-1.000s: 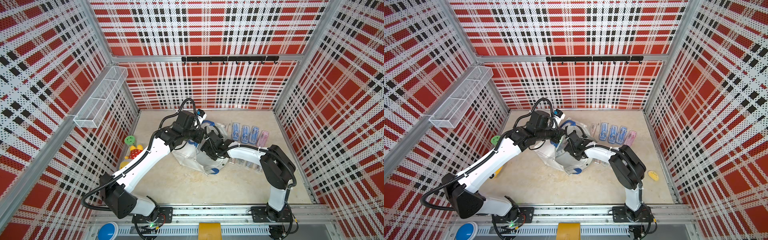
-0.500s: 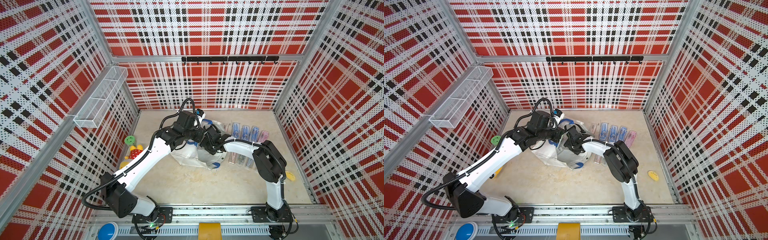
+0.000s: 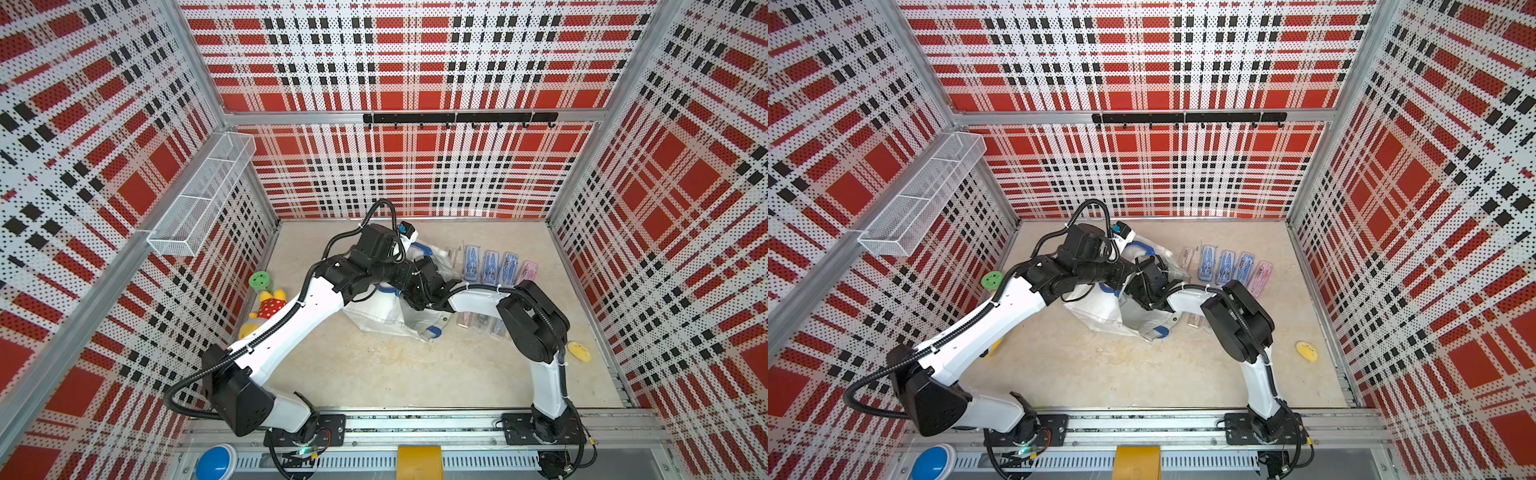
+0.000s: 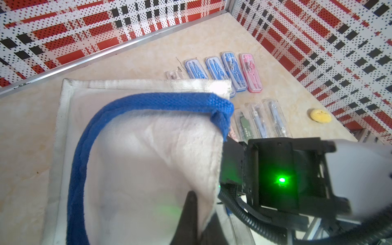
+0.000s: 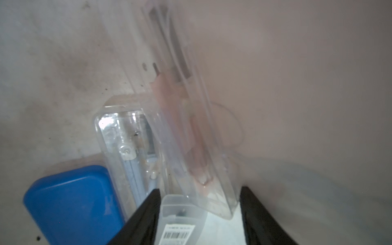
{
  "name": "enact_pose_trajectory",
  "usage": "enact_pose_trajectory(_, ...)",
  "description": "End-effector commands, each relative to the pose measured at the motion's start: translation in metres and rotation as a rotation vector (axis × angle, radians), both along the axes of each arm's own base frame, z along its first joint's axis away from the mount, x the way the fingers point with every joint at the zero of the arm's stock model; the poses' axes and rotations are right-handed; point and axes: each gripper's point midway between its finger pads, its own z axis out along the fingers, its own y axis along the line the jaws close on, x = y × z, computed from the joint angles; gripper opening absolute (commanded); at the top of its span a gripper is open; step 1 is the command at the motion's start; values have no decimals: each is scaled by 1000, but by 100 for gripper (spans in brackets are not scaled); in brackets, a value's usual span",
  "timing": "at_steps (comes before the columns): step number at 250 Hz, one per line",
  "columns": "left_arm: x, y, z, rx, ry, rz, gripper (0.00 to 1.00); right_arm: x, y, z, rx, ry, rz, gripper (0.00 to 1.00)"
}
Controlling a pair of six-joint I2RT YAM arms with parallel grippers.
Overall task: Take out the compass set from the canvas bag
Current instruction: Adjust the canvas bag at the center of the board, then pick up the compass set from the canvas bag.
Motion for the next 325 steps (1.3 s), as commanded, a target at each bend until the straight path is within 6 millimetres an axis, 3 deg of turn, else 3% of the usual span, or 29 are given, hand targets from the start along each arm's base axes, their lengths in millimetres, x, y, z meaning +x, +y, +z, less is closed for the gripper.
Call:
enact_pose_trajectory(1, -26, -13, 63, -122, -151, -121, 0, 4, 15, 19, 110, -80, -17, 69)
enact_pose_trajectory(28, -32, -11, 79, -148, -213, -139, 0, 3, 16, 15, 180, -78, -57, 69)
enact_pose_trajectory(56, -37, -10, 84, -182, -234, -141, 0, 5, 19, 15, 286, -105, -81, 62)
enact_pose_trajectory(133, -44, -10, 56, -225, -83, -166, 0, 14, 29, 53, 359, -208, -32, 43)
enact_pose_trajectory(231, -20, 25, 48, -277, -36, -19, 0, 2, 25, 73, 375, -227, -1, 34)
enact_pose_trajectory(280, -16, 26, 50, -288, -32, -8, 0, -11, 28, 59, 312, -172, 45, 43)
enact_pose_trajectory(325, -14, 24, 48, -300, -22, -4, 0, -19, 22, 31, 231, -79, 50, 46)
